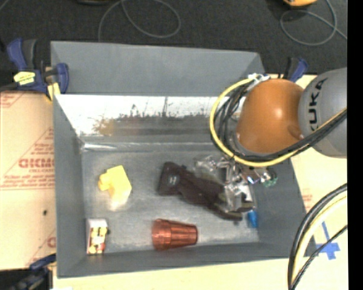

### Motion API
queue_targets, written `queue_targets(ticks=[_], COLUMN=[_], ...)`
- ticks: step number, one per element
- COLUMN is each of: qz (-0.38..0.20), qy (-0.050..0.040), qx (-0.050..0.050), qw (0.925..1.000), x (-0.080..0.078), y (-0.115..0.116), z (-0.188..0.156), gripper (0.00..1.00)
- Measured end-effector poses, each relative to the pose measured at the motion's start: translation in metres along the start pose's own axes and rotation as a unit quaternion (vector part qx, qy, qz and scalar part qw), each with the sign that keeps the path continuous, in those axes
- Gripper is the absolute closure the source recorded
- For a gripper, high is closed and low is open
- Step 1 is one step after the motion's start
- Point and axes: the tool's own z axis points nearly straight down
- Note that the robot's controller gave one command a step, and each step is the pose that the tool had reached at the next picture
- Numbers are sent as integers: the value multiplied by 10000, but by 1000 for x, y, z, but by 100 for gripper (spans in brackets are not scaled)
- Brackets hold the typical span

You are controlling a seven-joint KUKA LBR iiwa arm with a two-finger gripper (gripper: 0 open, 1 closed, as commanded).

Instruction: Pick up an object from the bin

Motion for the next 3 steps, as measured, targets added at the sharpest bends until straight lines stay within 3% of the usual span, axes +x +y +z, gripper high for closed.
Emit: queue_targets(ticks=[1, 2, 3], qz=[232, -1326, -512], qy=[41, 12, 20], qx=[-10, 3, -5], qw=[9997, 9912, 9987], x=[18, 18, 12], y=[4, 3, -3], z=[-12, -12, 1], gripper=[0, 0, 0])
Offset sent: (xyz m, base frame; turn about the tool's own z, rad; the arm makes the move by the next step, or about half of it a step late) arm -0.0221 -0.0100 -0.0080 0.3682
